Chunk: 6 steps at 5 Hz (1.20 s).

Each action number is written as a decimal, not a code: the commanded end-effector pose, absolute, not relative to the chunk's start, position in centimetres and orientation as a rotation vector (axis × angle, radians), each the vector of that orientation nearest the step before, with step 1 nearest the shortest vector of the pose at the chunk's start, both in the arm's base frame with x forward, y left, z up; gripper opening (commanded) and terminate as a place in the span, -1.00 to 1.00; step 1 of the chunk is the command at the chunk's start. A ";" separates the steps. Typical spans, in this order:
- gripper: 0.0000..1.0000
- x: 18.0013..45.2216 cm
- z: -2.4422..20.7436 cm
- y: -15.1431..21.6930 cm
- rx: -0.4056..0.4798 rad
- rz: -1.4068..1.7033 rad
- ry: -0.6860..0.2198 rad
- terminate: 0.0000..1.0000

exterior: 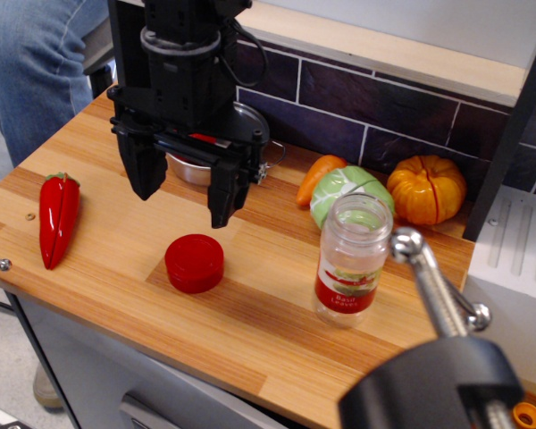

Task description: Put cap on container

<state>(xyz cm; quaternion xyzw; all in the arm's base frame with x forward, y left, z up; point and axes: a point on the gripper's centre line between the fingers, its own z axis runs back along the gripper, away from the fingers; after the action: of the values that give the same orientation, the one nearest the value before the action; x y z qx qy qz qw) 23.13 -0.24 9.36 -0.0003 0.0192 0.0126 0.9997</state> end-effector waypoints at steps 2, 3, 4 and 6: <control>1.00 23.6 7.9 0.0 -0.039 -0.006 0.025 -1.00; 1.00 24.0 5.9 0.2 -0.039 -0.005 0.000 -1.00; 1.00 24.5 4.9 -0.1 -0.021 0.009 -0.019 -1.00; 1.00 24.8 2.1 0.8 -0.003 -0.005 -0.084 -1.00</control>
<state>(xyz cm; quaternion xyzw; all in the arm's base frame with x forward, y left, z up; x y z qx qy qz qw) 24.41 0.94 1.48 0.0004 -0.0338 -0.0011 0.9994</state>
